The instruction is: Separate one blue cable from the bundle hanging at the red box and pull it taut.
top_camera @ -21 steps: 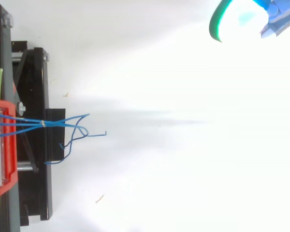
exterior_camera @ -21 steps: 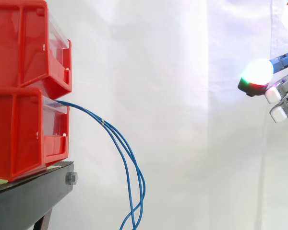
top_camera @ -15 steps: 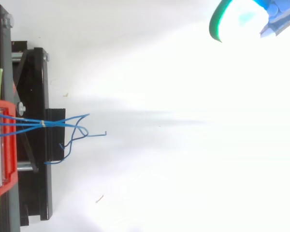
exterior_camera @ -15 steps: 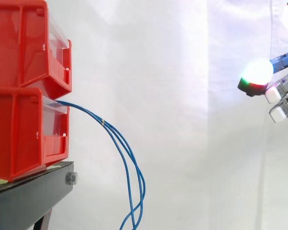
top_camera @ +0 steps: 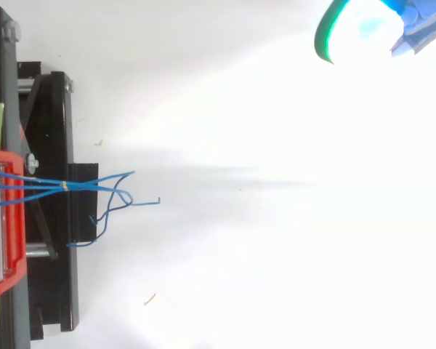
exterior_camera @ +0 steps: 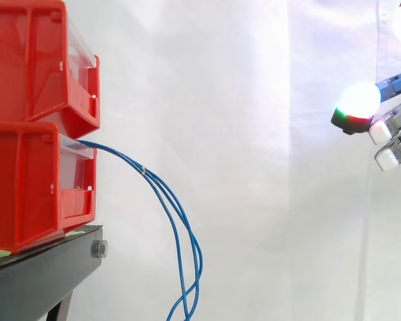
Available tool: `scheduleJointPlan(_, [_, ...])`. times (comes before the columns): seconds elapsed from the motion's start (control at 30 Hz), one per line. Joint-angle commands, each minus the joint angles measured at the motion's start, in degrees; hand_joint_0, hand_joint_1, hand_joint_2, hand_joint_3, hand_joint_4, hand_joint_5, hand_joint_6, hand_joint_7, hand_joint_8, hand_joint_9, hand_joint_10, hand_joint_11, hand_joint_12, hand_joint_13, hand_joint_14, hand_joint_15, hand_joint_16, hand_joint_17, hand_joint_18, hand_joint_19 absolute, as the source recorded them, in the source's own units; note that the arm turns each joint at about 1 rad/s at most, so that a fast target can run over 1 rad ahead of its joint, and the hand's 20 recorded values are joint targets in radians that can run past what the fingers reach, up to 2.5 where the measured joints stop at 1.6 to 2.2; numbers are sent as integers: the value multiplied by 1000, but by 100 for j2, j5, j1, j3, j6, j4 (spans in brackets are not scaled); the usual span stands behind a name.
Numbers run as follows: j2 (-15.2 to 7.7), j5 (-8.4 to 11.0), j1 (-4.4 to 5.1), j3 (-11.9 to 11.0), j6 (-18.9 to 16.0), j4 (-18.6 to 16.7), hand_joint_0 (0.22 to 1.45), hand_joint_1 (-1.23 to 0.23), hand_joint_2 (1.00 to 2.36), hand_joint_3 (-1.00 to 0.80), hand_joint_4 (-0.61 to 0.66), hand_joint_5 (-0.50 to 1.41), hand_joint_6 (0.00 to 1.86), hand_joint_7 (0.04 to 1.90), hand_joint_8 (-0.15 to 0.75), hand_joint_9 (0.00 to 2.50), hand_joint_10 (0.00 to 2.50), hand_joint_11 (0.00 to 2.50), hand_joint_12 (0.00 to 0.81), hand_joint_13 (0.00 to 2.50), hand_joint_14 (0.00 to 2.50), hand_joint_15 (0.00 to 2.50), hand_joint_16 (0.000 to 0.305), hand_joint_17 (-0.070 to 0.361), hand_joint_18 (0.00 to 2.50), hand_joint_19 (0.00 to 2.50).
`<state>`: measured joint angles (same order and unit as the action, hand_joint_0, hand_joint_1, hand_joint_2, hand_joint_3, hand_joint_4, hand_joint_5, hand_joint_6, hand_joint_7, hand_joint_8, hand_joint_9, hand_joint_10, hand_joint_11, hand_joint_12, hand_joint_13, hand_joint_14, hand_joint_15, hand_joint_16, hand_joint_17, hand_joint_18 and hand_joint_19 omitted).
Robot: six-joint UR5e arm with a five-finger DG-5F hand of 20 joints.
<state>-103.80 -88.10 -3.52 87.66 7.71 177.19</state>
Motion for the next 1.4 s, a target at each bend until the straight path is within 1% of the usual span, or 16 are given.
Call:
scheduleJointPlan(0.0, [0,12,0,5,-6,8,555,-517,1002,-477,202,-231,502,716,307,571,5,187,420,456,7,214,56,126,608,226])
scheduleJointPlan(0.23, [0,-15,35,5,-6,26,555,-512,1002,-477,202,-231,502,720,308,571,5,174,420,460,7,219,56,127,611,236])
scheduleJointPlan(0.43, [0,-23,35,5,-6,44,556,-509,1002,-478,202,-231,502,720,306,567,5,181,420,463,7,213,56,127,614,236])
scheduleJointPlan(0.57, [-9,3,97,5,11,-62,556,-507,1002,-476,204,-230,502,718,308,568,5,174,421,466,8,224,56,127,615,242])
scheduleJointPlan(0.6, [-9,73,141,5,-6,-220,557,-507,1002,-479,204,-230,502,721,309,568,5,175,421,466,7,224,56,127,615,242])
scheduleJointPlan(0.73, [-9,293,202,5,-15,-563,557,-506,1002,-477,205,-230,502,721,308,567,6,174,421,468,7,225,56,127,615,249])
scheduleJointPlan(0.77, [-17,416,220,5,3,-730,557,-506,1002,-477,206,-230,502,720,308,568,5,174,421,468,7,225,57,127,617,242])
scheduleJointPlan(0.8, [-79,486,246,5,3,-862,557,-506,1002,-477,206,-229,502,721,308,568,5,178,420,467,7,221,57,127,617,249])
scheduleJointPlan(0.83, [-97,495,255,5,3,-897,557,-506,1002,-477,207,-229,502,721,308,568,5,183,420,467,7,224,57,127,618,250])
scheduleJointPlan(0.87, [-158,539,299,5,20,-976,556,-505,1002,-477,206,-229,502,721,308,569,6,175,420,467,8,228,57,127,617,249])
scheduleJointPlan(0.9, [-158,539,299,5,20,-976,556,-505,1002,-477,206,-229,502,720,308,569,5,175,420,467,7,225,57,127,618,250])
scheduleJointPlan(1.0, [-281,565,369,5,55,-1029,556,-505,1002,-477,207,-228,502,721,308,570,5,183,420,466,7,228,57,127,619,250])
scheduleJointPlan(1.07, [-334,601,387,5,64,-1055,557,-504,1002,-479,209,-228,502,721,309,572,7,182,420,466,8,228,57,127,619,249])
scheduleJointPlan(1.2, [-545,776,466,5,99,-1108,557,-504,1002,-476,209,-227,502,722,310,574,5,176,420,468,7,225,56,127,621,258])
scheduleJointPlan(1.3, [-817,891,501,5,108,-1125,558,-502,1001,-478,212,-225,502,723,311,574,8,175,419,472,7,226,56,127,621,257])
scheduleJointPlan(1.37, [-852,899,510,5,90,-1143,558,-503,1002,-476,213,-225,502,719,311,574,5,177,419,472,9,227,56,126,621,257])
